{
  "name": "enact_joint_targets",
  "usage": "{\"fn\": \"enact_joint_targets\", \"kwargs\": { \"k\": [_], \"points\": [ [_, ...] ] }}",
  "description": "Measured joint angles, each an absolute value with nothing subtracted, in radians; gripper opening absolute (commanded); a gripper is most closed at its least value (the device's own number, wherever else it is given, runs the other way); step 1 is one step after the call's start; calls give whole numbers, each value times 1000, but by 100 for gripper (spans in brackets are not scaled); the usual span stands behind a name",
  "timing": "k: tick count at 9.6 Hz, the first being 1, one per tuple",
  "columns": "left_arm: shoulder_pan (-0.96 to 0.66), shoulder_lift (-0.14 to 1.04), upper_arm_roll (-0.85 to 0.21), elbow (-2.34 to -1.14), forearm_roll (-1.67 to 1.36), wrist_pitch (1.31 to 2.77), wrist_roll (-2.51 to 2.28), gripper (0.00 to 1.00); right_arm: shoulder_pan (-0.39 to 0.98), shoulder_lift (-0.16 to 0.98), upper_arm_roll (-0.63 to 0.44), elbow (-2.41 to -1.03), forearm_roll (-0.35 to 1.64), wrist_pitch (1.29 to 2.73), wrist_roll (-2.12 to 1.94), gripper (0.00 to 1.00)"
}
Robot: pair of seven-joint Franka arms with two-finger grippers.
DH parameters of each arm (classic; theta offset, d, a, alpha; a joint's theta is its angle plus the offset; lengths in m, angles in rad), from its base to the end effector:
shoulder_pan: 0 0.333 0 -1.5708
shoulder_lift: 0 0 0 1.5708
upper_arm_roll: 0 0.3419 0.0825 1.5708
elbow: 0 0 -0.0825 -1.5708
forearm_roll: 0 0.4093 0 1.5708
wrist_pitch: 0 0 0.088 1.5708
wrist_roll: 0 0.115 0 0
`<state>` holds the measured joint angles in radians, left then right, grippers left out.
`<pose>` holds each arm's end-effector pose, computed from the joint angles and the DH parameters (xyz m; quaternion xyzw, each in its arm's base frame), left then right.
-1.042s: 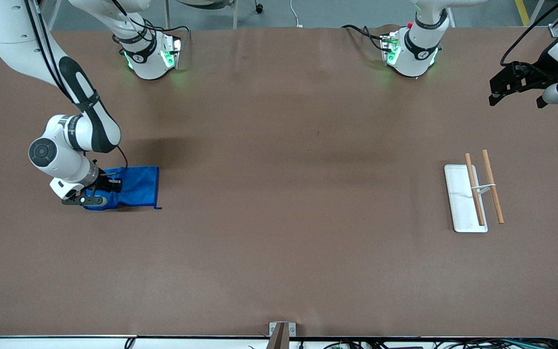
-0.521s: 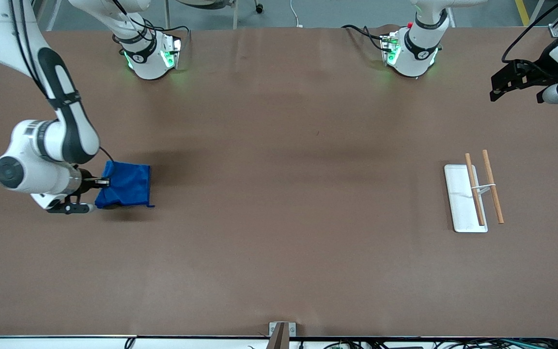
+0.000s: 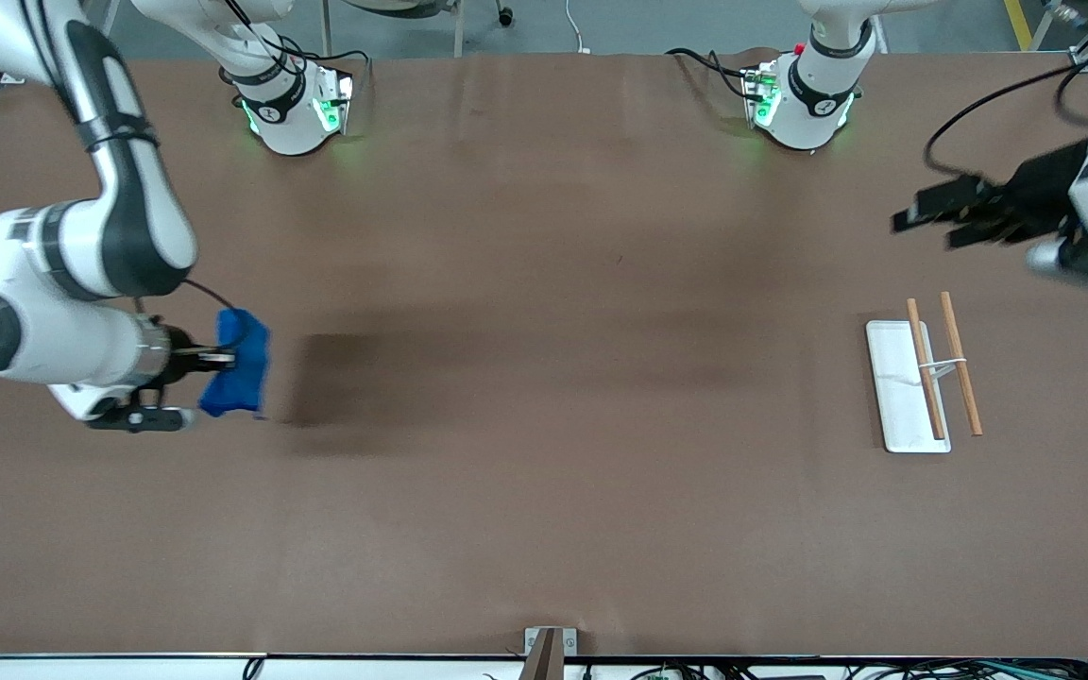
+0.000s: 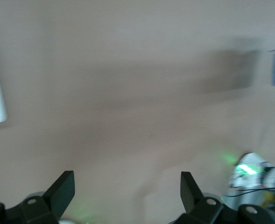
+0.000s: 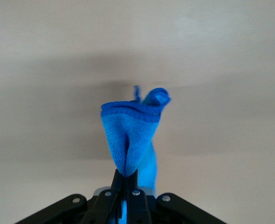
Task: Right arm passes towel to left arm to hang
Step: 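Lift the towel with the right gripper while the left gripper approaches, then grasp the hanging towel with the left gripper beside the right gripper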
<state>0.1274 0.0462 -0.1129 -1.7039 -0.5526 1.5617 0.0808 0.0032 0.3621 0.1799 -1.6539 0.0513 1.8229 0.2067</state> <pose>0.5844 -0.0510 0.5669 0.9573 -0.0088 -0.0772 0.2783 0.6573 0.1146 0.3958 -0.9938 0.0231 0.1027 0.0370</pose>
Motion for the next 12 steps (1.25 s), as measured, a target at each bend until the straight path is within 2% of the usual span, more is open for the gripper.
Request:
{"fn": "enact_joint_targets", "kwargs": {
  "k": [2,4,8,12],
  "points": [
    [107,89,-173,-1777,-719,1693,129,100,20,366,317,-1654,153,1918,340,0],
    [92,157,-236,-1804,-889,1757,220,100,72,369,366,-1655,309,2041,400,0],
    [88,361,-265,-1850,-1319,1757,451,99,189,379,381,-1658,668,2275,405,0],
    [81,561,-336,-1862,-1502,1755,674,94,197,379,499,-1652,932,2477,403,0]
  ]
}}
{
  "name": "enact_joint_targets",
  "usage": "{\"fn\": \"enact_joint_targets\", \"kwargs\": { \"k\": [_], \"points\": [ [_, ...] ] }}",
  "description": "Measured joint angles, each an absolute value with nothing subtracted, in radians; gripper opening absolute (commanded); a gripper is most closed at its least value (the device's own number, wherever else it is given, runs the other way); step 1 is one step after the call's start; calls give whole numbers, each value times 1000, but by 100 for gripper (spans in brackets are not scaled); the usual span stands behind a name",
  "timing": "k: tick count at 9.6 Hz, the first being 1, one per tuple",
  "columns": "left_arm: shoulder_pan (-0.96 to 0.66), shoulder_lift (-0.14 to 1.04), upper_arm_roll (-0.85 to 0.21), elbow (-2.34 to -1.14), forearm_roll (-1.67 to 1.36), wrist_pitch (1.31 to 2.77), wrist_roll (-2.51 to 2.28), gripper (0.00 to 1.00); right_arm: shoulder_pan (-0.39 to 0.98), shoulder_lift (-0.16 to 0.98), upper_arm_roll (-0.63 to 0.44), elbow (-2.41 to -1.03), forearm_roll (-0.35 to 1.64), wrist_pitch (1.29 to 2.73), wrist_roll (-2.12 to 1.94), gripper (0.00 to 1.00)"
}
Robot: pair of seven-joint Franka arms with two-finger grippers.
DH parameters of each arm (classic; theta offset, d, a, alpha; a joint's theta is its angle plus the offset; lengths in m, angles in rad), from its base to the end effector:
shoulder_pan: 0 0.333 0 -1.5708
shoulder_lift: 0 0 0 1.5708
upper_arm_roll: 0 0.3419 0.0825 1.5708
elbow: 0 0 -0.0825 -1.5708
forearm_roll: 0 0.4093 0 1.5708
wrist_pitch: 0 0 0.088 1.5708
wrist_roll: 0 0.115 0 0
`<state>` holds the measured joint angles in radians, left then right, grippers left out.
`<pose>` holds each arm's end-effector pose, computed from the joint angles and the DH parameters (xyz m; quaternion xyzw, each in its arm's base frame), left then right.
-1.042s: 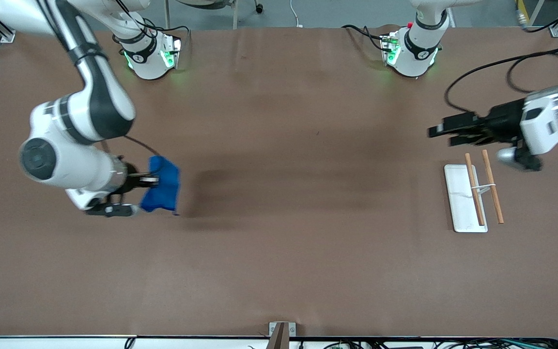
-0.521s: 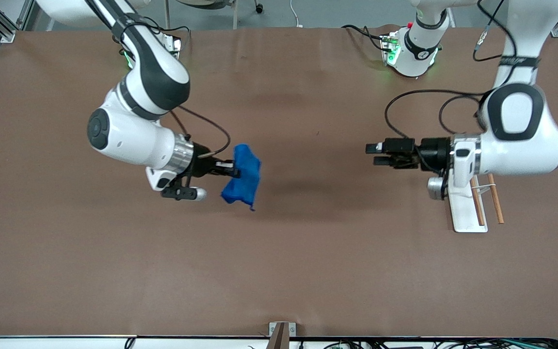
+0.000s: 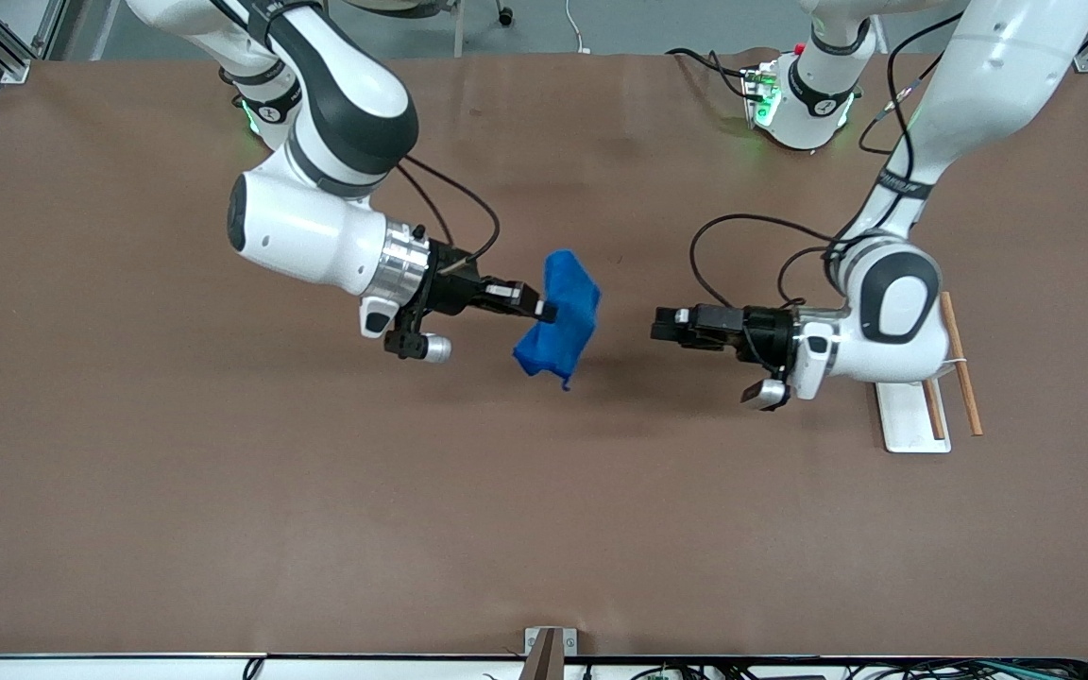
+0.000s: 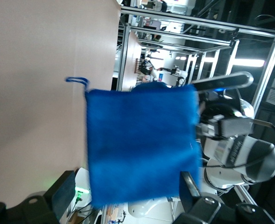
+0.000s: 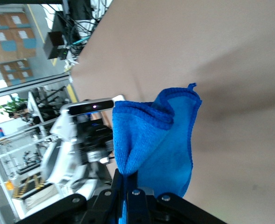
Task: Right arm passes towel to left arm to hang
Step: 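Grasp the hanging towel with the left gripper beside the right gripper, then open the right gripper and pull the towel away with the left gripper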
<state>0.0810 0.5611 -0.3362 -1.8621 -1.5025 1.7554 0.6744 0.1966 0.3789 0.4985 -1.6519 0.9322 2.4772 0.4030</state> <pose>0.6152 -0.2400 0.2742 0.7090 0.0074 -0.0998 0.6980 0.5898 0.4313 0.4763 -0.8632 0.1832 0.0546 0.4673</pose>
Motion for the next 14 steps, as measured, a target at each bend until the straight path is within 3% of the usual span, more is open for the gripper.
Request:
{"fn": "enact_joint_targets", "kwargs": {
  "k": [3,6,9,14],
  "points": [
    [80,644,-379,-1861,-1617,1714,724,86,197,379,532,-1636,1064,2527,348,0],
    [83,661,-386,-1861,-1644,1682,724,68,197,379,534,-1634,1080,2527,340,0],
    [88,661,-386,-1858,-1644,1678,724,59,197,379,535,-1634,1080,2527,339,0],
    [89,661,-387,-1851,-1667,1638,712,10,197,379,540,-1634,1080,2539,338,0]
  ]
}}
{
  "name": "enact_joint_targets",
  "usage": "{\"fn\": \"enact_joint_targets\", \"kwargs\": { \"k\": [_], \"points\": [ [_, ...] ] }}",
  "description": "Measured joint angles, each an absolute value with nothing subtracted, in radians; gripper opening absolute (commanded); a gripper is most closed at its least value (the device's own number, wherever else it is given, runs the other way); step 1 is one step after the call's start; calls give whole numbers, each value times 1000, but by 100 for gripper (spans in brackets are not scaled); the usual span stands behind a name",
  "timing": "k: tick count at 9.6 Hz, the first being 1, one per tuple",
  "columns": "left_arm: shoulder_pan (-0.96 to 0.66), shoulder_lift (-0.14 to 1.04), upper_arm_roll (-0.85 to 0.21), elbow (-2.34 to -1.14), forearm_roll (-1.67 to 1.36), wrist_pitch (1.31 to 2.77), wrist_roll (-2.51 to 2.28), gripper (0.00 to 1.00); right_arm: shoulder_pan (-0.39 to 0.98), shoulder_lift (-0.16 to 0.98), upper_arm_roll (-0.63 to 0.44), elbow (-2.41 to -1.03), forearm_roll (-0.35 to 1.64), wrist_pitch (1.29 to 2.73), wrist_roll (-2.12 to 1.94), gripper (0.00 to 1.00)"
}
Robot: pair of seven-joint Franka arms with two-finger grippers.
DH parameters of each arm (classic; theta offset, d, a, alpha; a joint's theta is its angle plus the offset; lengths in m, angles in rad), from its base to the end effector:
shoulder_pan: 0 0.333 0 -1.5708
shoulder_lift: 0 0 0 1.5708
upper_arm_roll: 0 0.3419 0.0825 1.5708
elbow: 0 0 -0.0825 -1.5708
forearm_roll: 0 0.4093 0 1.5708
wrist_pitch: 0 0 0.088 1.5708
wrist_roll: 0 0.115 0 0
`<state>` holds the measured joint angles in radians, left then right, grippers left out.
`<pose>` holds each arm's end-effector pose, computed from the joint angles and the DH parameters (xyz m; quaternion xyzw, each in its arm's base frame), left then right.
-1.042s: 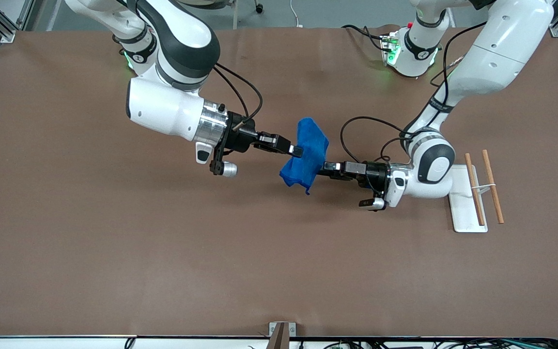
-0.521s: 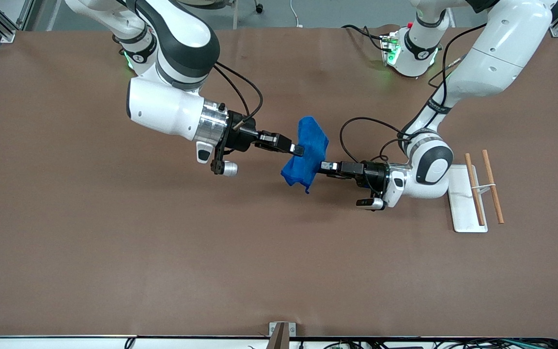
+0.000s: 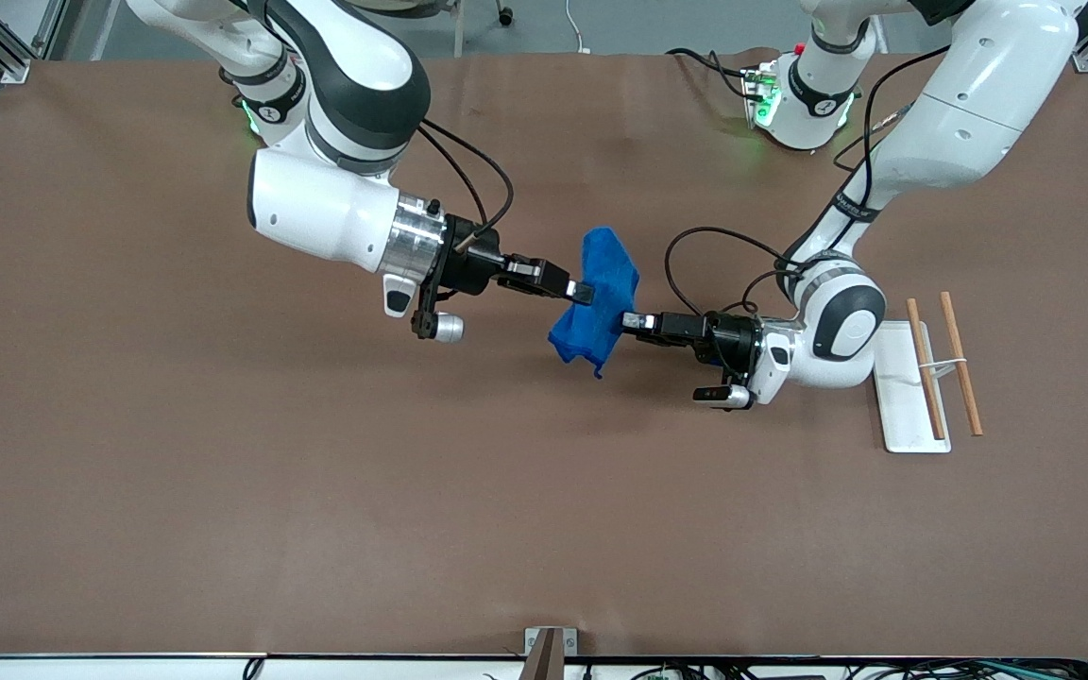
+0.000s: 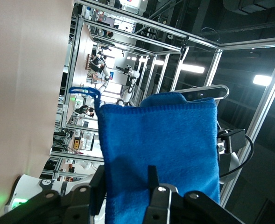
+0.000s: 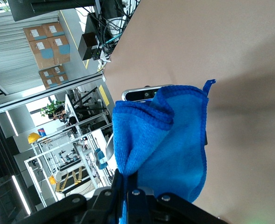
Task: Right arm passes towel to left arm to hang
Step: 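Open the right gripper and pull the towel away with the left gripper, then carry the towel with the left gripper over the wooden rods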
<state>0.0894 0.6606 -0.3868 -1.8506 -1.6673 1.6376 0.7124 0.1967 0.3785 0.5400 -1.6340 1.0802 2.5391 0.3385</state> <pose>0.6073 -0.2710 0.2514 0.6166 0.0375 -0.1268 0.7761 0.5829 0.4464 0.4936 -0.8302 0.1972 0.0538 0.5186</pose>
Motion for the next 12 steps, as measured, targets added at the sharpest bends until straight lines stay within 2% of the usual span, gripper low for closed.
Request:
{"fn": "enact_joint_targets", "kwargs": {
  "k": [1,3,4,5,8,11,12],
  "points": [
    [90,661,-387,-1848,-1668,1636,712,0,197,379,540,-1634,1080,2539,338,0],
    [95,661,-387,-1835,-1668,1635,712,0,197,379,540,-1634,1080,2540,338,0],
    [101,660,-387,-1823,-1668,1635,712,0,197,379,540,-1634,1080,2540,338,11],
    [114,659,-387,-1810,-1668,1635,701,0,197,379,540,-1634,1080,2540,338,99],
    [150,592,-387,-1781,-1661,1630,533,0,180,378,535,-1634,1080,2503,338,100],
    [221,482,-385,-1776,-1507,1638,289,0,23,351,500,-1633,915,2216,331,100],
    [254,451,-384,-1775,-1430,1648,212,0,1,329,439,-1631,830,2120,330,100]
  ]
}}
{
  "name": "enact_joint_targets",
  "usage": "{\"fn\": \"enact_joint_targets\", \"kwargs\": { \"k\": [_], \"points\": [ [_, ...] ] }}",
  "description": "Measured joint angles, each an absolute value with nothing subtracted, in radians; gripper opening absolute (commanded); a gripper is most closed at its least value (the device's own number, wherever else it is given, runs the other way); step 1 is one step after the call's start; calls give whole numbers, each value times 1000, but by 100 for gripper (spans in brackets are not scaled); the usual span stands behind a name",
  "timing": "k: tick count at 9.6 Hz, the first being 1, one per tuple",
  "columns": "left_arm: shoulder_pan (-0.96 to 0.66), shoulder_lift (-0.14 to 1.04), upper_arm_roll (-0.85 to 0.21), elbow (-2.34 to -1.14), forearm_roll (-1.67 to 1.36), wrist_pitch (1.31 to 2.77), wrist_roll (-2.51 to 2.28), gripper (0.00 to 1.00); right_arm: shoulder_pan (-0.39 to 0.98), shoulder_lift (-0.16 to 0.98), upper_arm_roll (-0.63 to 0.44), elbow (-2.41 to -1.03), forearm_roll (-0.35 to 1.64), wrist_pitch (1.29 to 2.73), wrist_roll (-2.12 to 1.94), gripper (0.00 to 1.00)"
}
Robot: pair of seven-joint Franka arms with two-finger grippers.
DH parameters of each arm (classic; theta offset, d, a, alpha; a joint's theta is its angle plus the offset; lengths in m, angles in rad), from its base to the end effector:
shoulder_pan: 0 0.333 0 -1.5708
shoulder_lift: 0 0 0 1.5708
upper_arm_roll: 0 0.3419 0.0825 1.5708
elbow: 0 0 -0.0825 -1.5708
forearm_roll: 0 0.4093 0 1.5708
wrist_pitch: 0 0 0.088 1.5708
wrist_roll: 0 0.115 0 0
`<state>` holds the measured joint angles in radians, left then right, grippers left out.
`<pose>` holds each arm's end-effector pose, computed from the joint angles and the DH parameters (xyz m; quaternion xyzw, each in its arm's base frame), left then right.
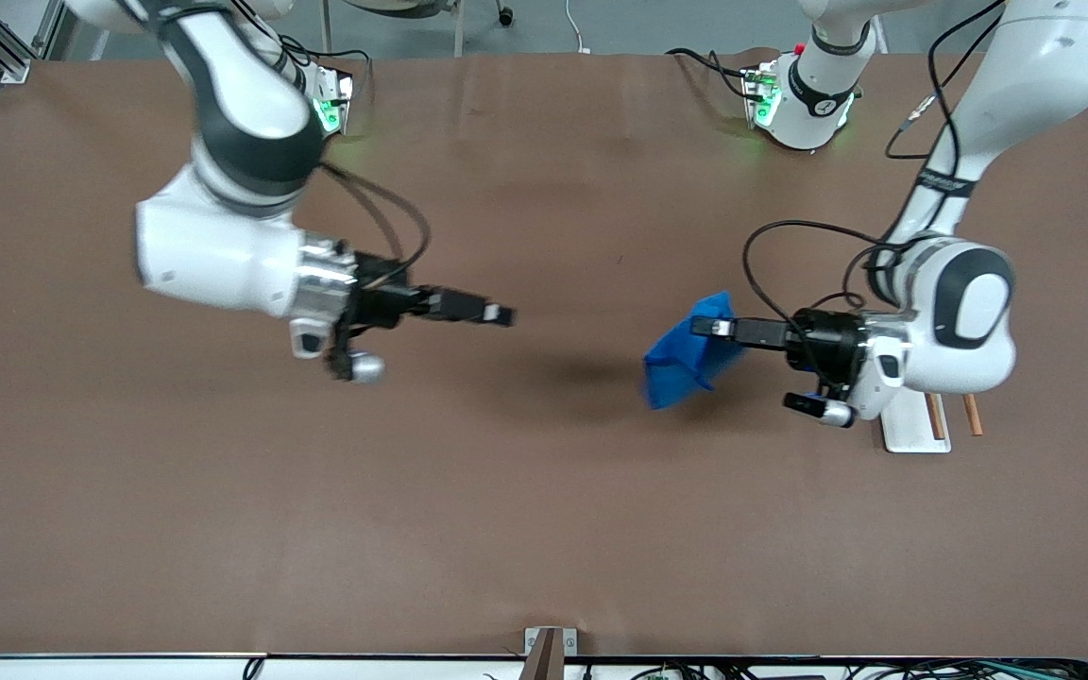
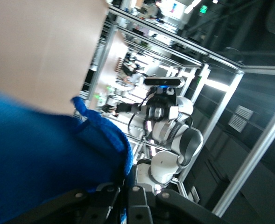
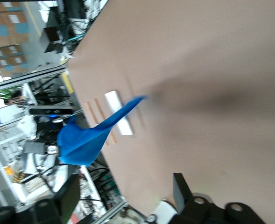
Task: Right arm passes towel to left arm to hang
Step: 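Carry the towel with the left gripper over the wooden rods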
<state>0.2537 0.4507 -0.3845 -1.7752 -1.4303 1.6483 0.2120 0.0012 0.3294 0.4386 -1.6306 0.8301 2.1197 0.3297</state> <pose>0.6522 -0.1624 0.3863 0.6978 0.1027 -0.1828 0.6849 0.6381 0.3026 0.4916 -0.8912 0.1429 0.0863 0.4218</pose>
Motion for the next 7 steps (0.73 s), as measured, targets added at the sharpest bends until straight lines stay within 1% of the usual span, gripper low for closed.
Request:
{"fn": "enact_joint_targets", "kwargs": {
  "k": [2,3,5,6,7],
  "points": [
    [300,379,-384,-1760,-1196,1680,-3,0,-4,260,308,-1627,593,1968,331,100],
    [320,332,-383,-1732,-1007,1691,-163,0,-6,206,233,-1627,384,1900,333,100],
    [331,297,-380,-1710,-784,1696,-331,0,-4,156,164,-1627,127,1854,339,100],
    [335,287,-379,-1702,-677,1698,-414,0,-5,138,117,-1627,66,1838,337,100],
    [340,280,-379,-1696,-575,1698,-502,0,-7,116,70,-1625,47,1821,318,100]
  ]
}}
